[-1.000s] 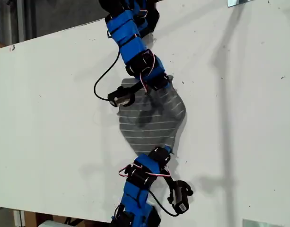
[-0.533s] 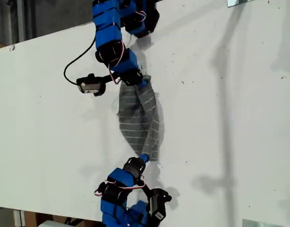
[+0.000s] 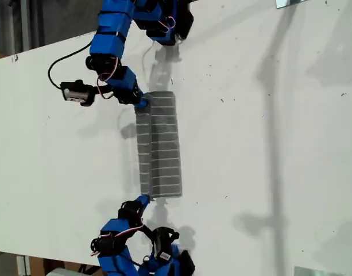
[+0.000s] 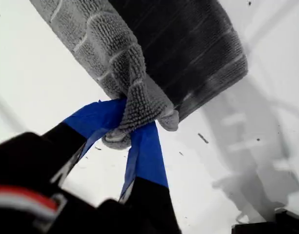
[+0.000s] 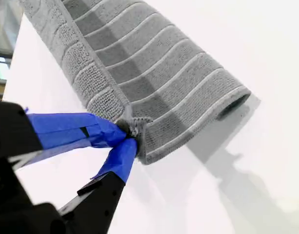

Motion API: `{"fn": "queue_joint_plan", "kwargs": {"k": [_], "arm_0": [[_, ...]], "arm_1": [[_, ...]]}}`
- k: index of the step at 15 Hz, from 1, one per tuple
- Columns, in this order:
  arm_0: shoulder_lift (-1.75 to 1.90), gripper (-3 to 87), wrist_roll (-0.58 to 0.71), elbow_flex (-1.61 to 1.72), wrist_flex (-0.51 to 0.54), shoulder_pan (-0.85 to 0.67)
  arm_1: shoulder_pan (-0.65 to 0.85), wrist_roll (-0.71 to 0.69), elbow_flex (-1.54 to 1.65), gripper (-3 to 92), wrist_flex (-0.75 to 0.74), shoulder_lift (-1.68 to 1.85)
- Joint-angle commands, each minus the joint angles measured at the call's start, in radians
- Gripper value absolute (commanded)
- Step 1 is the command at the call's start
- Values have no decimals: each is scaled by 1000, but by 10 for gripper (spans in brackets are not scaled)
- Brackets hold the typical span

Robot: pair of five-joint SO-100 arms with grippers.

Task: Grasp corners of a square towel and fold twice.

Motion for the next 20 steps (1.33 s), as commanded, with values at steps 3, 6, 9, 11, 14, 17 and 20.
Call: {"fn": "queue_joint_plan", "kwargs": {"k": [3, 6, 9, 11, 14, 17, 20], "arm_0": [[-54, 1, 74, -25, -26, -112], [-129, 1, 84, 0, -71, -120], [-209, 1, 89, -35, -95, -112], [-288, 4, 100, -89, -103, -106], [-399, 170, 144, -103, -199, -103], [-522, 178, 178, -186, -201, -129], [-635, 186, 206, -222, -216, -156]], "arm_1": [[57, -17, 137, -1, -81, 77], [48, -12, 321, -1, -195, 61], [31, -20, 380, -1, -219, 31], [18, -17, 396, -1, -221, 29], [-15, -17, 399, -1, -233, 25], [-32, -17, 407, -1, -239, 0], [-49, -11, 416, -1, -250, 0]]}}
